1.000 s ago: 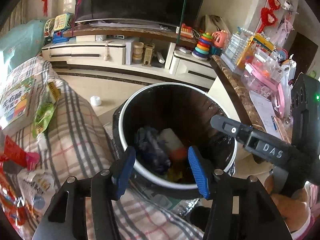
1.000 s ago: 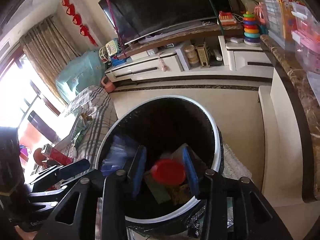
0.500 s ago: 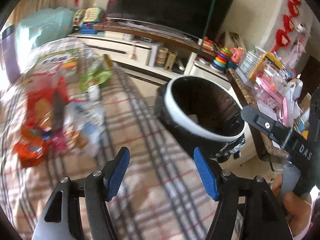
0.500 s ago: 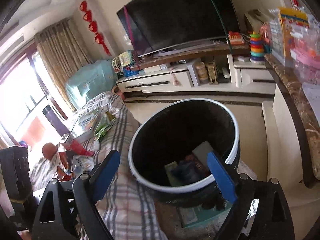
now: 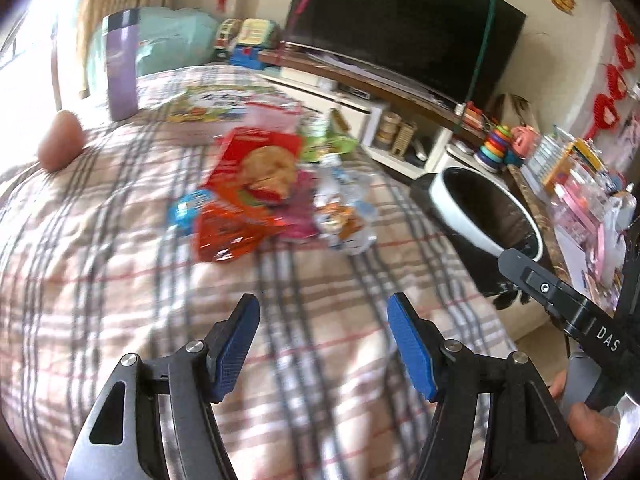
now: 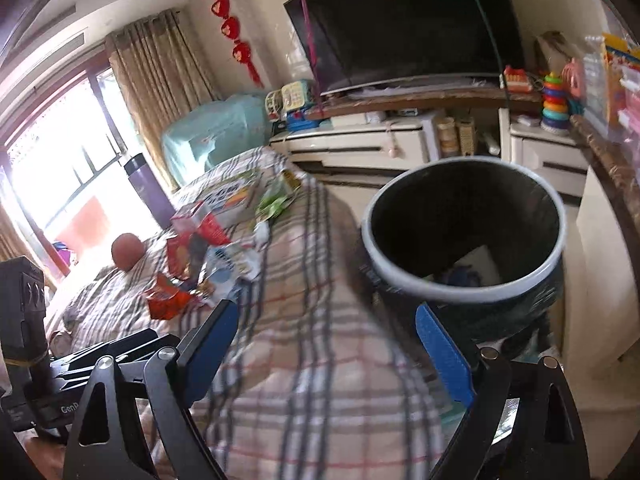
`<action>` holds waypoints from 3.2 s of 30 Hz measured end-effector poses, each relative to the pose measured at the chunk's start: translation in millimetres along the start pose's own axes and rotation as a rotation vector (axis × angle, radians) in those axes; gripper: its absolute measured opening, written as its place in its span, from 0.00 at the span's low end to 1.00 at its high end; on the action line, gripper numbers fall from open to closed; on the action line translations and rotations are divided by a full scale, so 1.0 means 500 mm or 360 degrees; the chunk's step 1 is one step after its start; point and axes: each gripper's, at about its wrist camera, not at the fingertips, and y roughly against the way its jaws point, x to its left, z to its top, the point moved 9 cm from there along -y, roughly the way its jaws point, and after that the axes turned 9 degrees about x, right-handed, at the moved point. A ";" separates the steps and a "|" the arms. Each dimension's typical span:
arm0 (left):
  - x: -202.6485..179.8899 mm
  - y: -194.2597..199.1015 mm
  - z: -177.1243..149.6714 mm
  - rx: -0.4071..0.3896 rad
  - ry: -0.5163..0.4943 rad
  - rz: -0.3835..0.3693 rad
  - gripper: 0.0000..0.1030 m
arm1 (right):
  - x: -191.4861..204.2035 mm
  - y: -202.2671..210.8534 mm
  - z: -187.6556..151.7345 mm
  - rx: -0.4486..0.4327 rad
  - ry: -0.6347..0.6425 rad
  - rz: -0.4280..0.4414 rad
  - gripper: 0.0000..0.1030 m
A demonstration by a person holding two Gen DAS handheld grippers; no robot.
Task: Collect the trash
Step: 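Move both open tools back over the remaining wrappers on the bedspread, then grasp the orange snack wrapper with the left tool while the right tool grasps the white printed snack bag, then carry both wrappers over the bin and open both tools to drop them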
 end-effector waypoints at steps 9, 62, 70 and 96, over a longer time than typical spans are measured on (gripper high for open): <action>0.052 0.029 -0.026 0.0010 0.0099 0.0053 0.64 | 0.064 -0.046 -0.036 0.0069 0.0011 0.0096 0.89; 0.092 -0.054 0.071 0.0014 0.0005 -0.0010 0.03 | 0.152 -0.167 -0.002 0.0248 0.0135 0.0242 0.26; 0.051 -0.032 0.058 0.0011 -0.0043 -0.0064 0.03 | 0.112 -0.110 0.001 0.0187 0.0076 0.0240 0.26; -0.174 -0.077 0.111 0.0023 -0.0345 -0.0208 0.03 | -0.096 0.026 0.038 -0.0002 -0.0117 0.0045 0.26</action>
